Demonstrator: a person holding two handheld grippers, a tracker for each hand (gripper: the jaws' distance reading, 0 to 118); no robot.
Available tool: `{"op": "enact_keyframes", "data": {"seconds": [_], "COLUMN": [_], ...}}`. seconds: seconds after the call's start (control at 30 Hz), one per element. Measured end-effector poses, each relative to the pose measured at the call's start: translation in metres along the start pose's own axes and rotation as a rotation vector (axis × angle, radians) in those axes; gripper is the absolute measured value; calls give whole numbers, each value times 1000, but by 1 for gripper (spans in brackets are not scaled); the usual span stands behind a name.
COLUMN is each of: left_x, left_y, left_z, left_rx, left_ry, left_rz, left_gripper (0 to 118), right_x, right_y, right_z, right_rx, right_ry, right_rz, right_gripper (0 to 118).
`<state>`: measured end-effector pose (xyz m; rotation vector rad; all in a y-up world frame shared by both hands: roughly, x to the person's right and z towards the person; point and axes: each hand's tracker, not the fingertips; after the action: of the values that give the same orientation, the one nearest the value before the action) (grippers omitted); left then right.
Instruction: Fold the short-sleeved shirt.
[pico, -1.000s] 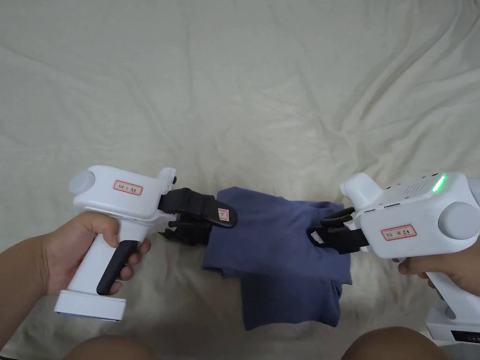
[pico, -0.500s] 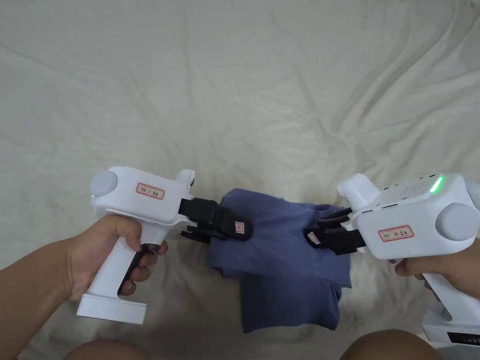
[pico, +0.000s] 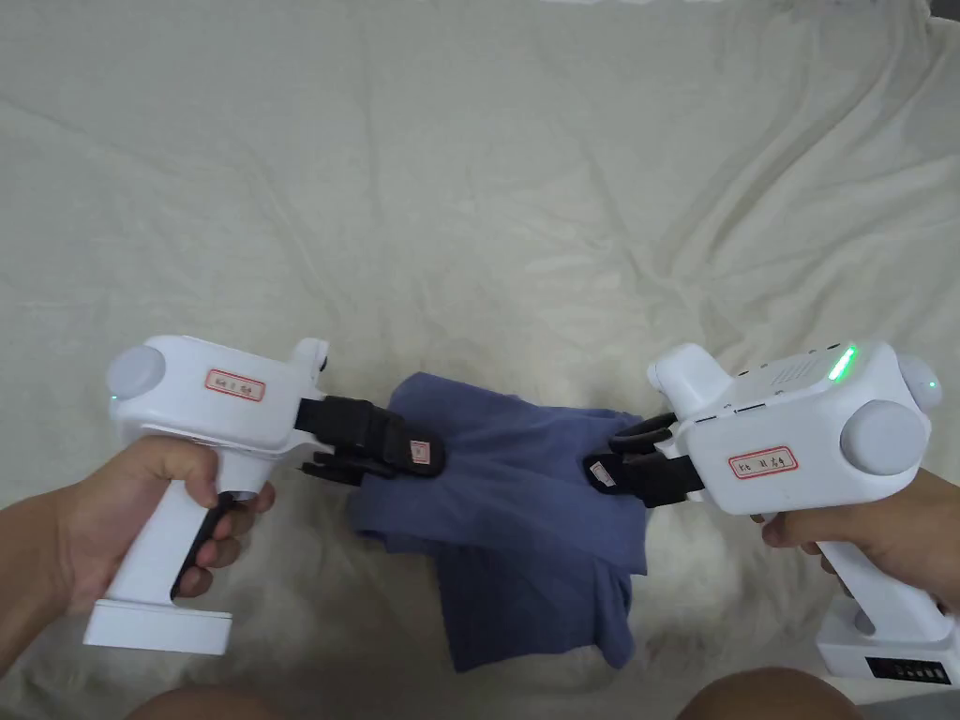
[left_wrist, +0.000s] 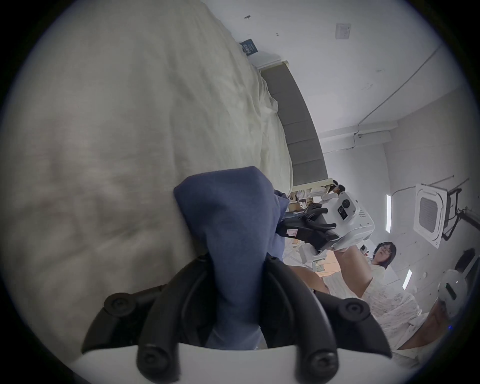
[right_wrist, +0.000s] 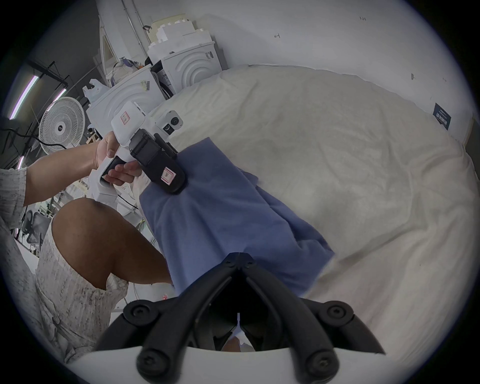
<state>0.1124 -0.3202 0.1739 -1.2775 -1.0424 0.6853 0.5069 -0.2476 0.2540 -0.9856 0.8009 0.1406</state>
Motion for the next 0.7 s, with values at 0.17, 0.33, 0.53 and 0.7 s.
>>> {"op": "enact_keyframes", "data": {"seconds": [0.17, 0.33, 0.53, 0.7], "left_x": [-11, -38, -70, -96], "left_y": [-5, -15, -25, -29], "left_z": [56, 144, 261, 347], "left_rx": [69, 141, 188, 227], "left_ry": [41, 134, 243, 346], "left_rz": [19, 62, 120, 169], "left_gripper": [26, 26, 26, 26], "right_x": [-5, -9, -13, -15], "right_y": [14, 26, 36, 43], "right_z": [-6, -10, -14, -23], "right_rx": [-2, -7, -12, -33], "right_ry": [7, 14, 22, 7], "right_rz": [26, 50, 62, 63], "right_gripper": [0, 0, 0, 0]}}
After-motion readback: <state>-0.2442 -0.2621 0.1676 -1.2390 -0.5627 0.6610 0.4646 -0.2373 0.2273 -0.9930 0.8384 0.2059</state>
